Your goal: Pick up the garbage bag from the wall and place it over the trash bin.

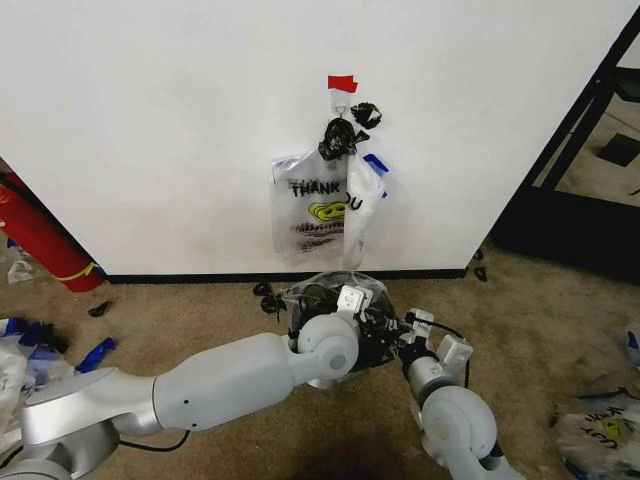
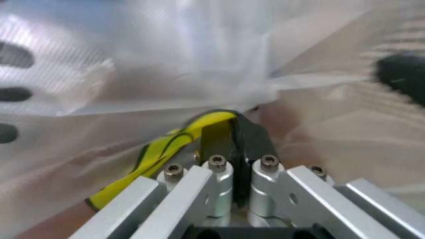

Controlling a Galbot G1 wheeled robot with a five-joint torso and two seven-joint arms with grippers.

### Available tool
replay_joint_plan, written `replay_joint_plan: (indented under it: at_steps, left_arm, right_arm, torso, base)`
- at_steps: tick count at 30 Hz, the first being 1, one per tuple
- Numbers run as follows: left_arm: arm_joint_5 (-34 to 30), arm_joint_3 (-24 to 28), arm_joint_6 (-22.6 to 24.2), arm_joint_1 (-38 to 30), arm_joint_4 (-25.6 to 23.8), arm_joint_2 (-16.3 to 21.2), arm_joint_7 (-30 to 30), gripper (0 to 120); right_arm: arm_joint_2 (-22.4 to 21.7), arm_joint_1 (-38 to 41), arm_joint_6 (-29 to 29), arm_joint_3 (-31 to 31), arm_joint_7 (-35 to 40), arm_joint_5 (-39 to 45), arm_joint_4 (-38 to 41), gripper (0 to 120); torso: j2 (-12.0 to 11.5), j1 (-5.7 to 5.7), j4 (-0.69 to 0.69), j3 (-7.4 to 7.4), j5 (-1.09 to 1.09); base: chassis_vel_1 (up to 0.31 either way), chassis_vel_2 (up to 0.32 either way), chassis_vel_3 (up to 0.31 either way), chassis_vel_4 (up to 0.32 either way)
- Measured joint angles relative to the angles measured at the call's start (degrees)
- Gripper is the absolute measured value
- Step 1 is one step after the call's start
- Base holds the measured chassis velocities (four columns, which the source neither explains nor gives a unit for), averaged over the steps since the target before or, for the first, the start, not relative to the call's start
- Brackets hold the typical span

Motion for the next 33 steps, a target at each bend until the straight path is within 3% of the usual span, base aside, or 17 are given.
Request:
replay_joint_plan:
  at_steps: [11,21,33]
  left_arm:
    - [2.02,0.14,0.32,-0.26,2.32,0.09,-1.82,0]
    - [2.76,0.21,3.57,-0.21,2.8,1.07,-4.38,0]
    - [-0.2,0.3,3.7,0.52,-1.59,1.29,-4.07,0]
  right_arm:
    - [0.11,-0.01,-0.05,-0.32,-0.12,-0.13,0.2,1]
    - [-0.06,0.1,-0.12,-0.12,-0.13,-0.23,-0.23,1]
    - [0.03,0.49,-0.03,-0.12,-0.17,-0.3,-1.03,1]
  torso:
    - [0.0,0.0,0.0,0.0,0.0]
    - [0.0,0.0,0.0,0.0,0.0]
    - [0.0,0.0,0.0,0.0,0.0]
  base:
    - [0.0,0.0,0.0,0.0]
    - [0.0,0.0,0.0,0.0]
    - [0.0,0.0,0.0,0.0]
